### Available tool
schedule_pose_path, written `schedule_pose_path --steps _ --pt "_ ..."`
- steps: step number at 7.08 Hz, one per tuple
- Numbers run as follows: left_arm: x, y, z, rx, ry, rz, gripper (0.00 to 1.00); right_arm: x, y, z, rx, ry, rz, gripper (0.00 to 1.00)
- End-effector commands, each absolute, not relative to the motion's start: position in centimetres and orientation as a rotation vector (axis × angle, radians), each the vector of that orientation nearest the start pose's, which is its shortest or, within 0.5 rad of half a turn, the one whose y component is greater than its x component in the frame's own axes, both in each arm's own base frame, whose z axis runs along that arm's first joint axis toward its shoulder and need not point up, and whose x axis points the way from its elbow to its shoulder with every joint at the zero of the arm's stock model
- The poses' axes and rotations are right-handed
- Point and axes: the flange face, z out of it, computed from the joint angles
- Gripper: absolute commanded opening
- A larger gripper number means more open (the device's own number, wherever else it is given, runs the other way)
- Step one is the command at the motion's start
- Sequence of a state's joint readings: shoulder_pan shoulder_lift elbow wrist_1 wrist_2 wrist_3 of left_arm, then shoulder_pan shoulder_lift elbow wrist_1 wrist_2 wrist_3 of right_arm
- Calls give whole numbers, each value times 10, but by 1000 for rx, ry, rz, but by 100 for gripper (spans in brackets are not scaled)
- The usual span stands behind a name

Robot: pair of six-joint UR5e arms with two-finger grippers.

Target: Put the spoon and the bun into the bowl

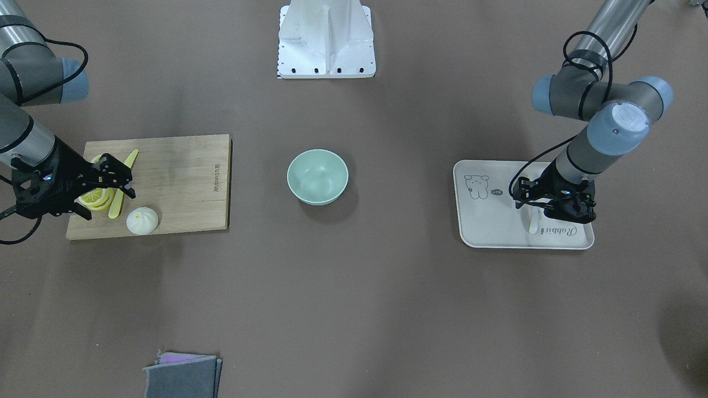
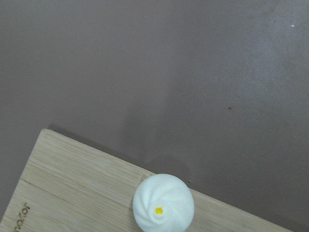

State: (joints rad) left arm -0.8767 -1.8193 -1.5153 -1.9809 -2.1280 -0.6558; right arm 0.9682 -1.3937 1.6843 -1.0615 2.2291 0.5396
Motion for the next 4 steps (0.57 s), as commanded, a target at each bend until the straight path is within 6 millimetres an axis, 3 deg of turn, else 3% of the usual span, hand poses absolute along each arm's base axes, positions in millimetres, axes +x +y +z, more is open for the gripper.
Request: schedule_pose_path --steps 1,2,4 --pt "335 -526 501 132 808 218 0 -270 -516 450 311 -944 -319 95" --pt "338 -531 484 148 825 210 0 -275 -515 450 314 -935 -320 95" --pt "350 -544 414 201 896 173 0 -293 -510 449 330 -908 -331 95"
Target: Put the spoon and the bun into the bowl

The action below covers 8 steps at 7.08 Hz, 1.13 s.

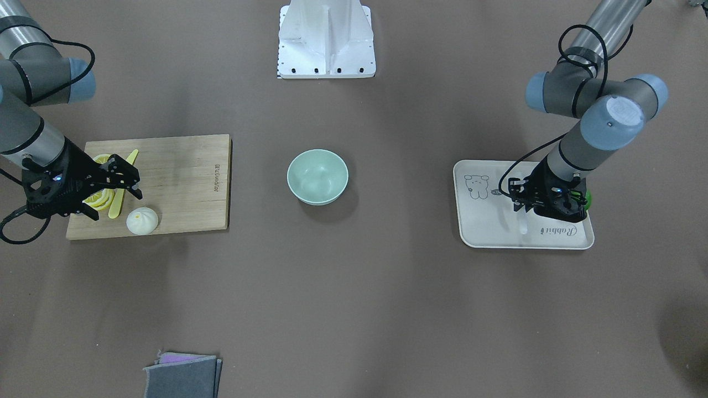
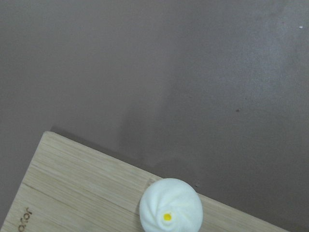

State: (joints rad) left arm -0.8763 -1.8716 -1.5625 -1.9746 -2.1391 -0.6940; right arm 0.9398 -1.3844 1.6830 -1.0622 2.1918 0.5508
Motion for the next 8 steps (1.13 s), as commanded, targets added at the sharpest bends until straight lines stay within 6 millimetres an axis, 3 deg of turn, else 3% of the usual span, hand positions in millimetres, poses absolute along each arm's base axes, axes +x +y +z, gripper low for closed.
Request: schedule_pose_path --steps 1,3,4,5,6,7,8 --pt "364 -553 352 207 970 80 0 -310 -504 453 346 -866 -338 93" --pt "417 -541 258 157 1086 -27 0 -333 -497 468 346 -818 -350 93" --pt "448 -525 227 134 1115 -73 0 -338 -496 475 344 -801 -352 89" --pt "472 -513 206 170 1117 -90 0 -338 -496 475 338 -804 -336 58" --pt "483 -506 201 165 1121 -100 0 -338 -496 474 325 -812 -308 14" --pt "486 -506 188 164 1136 -108 0 -338 -494 468 328 -824 -311 0" --pt "505 -498 169 167 1148 -135 0 -337 -493 463 330 -834 -313 0"
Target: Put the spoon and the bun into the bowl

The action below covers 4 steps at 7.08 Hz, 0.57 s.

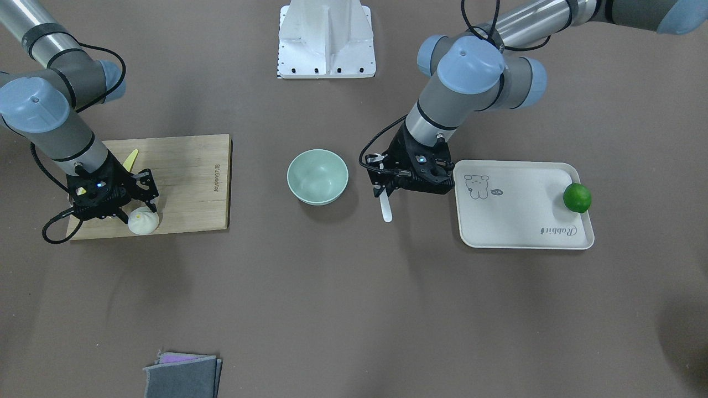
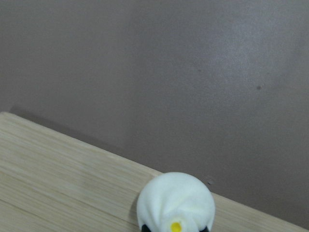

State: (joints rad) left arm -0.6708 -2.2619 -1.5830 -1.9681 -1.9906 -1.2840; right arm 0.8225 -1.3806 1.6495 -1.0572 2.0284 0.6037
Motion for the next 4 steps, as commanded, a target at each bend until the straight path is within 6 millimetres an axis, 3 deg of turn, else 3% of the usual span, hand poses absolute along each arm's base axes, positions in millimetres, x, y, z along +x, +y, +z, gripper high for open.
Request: schedule_pose_path --steps 1,3,4 --pt "535 -482 156 187 1141 -163 0 -334 -489 443 350 -860 -313 0" --pt "577 -440 152 208 1137 -173 0 -337 -491 401 373 -923 -279 0" --pt "587 -431 165 217 1114 -160 6 -352 -496 366 369 -974 -224 0"
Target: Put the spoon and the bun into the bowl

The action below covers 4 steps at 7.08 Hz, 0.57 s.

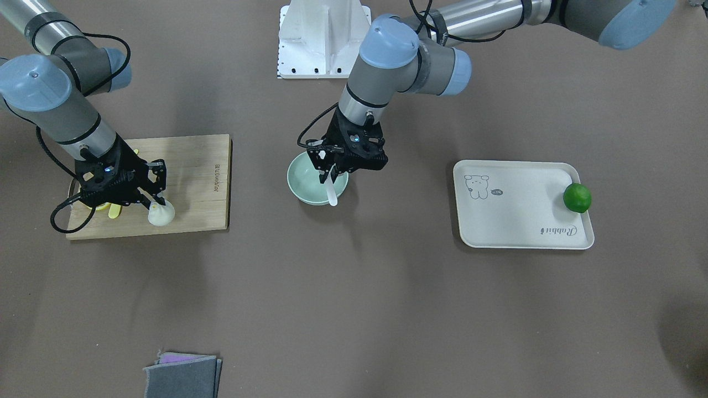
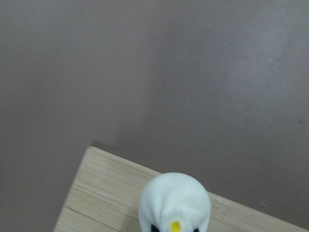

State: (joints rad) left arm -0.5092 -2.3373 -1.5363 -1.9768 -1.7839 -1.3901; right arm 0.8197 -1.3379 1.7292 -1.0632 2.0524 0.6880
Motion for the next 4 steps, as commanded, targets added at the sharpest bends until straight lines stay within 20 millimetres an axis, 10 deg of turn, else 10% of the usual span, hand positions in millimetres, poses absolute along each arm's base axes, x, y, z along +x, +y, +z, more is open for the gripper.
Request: schedule_pose_path --steps 1,2,4 --pt "586 -432 169 238 1098 -180 97 -378 -490 329 347 -1036 -174 0" --pt "570 -431 172 256 1107 -185 98 -409 -477 295 333 -1083 -138 0" --pt "429 -477 223 233 1132 -67 98 -486 -428 243 363 -1116 -85 0"
